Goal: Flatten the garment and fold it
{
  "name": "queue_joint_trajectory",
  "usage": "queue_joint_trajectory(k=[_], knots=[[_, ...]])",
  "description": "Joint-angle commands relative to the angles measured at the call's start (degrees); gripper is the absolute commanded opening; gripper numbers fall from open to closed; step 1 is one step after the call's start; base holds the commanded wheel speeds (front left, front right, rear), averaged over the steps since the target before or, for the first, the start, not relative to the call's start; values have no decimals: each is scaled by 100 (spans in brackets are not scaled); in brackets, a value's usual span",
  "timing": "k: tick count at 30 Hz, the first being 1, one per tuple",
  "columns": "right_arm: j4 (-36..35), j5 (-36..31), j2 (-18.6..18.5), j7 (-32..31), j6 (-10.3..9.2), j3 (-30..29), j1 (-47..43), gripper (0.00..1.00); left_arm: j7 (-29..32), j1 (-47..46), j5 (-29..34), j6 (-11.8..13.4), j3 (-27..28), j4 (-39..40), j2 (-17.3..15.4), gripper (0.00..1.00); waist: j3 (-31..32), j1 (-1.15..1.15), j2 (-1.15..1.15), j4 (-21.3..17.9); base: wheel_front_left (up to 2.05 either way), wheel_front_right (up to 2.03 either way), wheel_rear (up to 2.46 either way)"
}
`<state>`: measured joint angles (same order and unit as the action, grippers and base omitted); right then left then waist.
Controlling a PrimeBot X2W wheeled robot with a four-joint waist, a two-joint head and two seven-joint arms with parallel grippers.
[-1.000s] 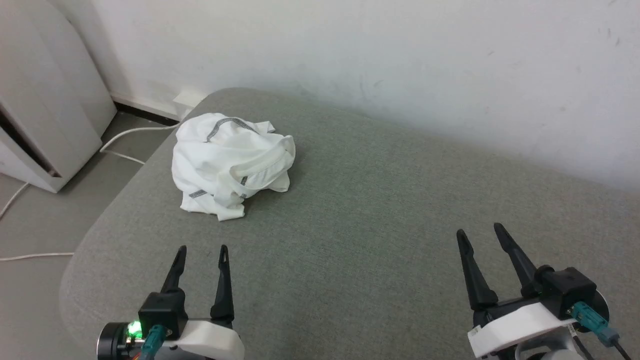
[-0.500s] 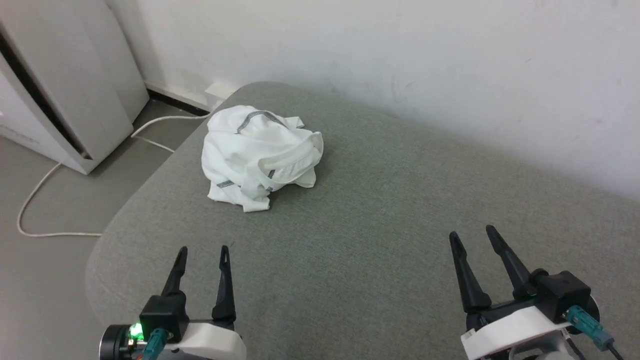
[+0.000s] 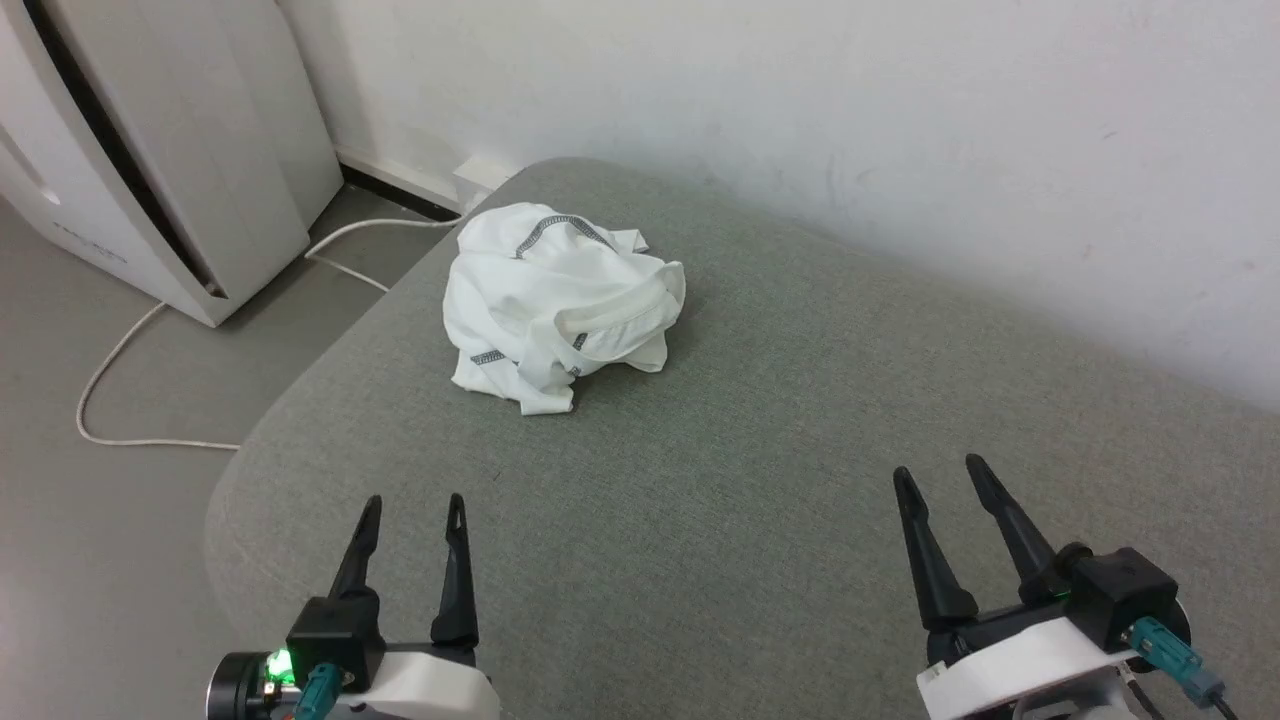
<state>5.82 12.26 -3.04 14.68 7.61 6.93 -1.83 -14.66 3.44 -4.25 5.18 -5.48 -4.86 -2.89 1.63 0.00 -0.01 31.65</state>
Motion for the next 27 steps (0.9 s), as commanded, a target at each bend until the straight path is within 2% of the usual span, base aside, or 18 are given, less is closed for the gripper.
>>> queue_joint_trajectory(k=[1, 11, 19, 23, 27], knots=[[14, 3, 16, 32, -12, -1, -49, 100, -34, 50, -42, 32, -21, 0, 2, 100, 0, 0, 1, 7, 0, 0, 0], [-4, -59, 16, 32, -12, -7, -52, 100, -34, 59, -57, -6, -77, 0, 2, 100, -46, 0, 1, 22, 0, 0, 0], [-198, -394, 16, 32, -12, 16, 147, 100, 6, -597, -229, -325, -63, -349, -65, 100, -638, 0, 1, -398, 0, 0, 0], [-451, -674, 16, 32, -12, 51, 283, 100, 491, -1483, -267, -579, -89, -536, -290, 100, -1194, 0, 1, -663, 0, 0, 0], [-688, -1023, 16, 32, -12, 134, 461, 100, 1319, -2519, -393, -867, -59, -857, -580, 100, -1777, 0, 1, -932, 0, 0, 0]])
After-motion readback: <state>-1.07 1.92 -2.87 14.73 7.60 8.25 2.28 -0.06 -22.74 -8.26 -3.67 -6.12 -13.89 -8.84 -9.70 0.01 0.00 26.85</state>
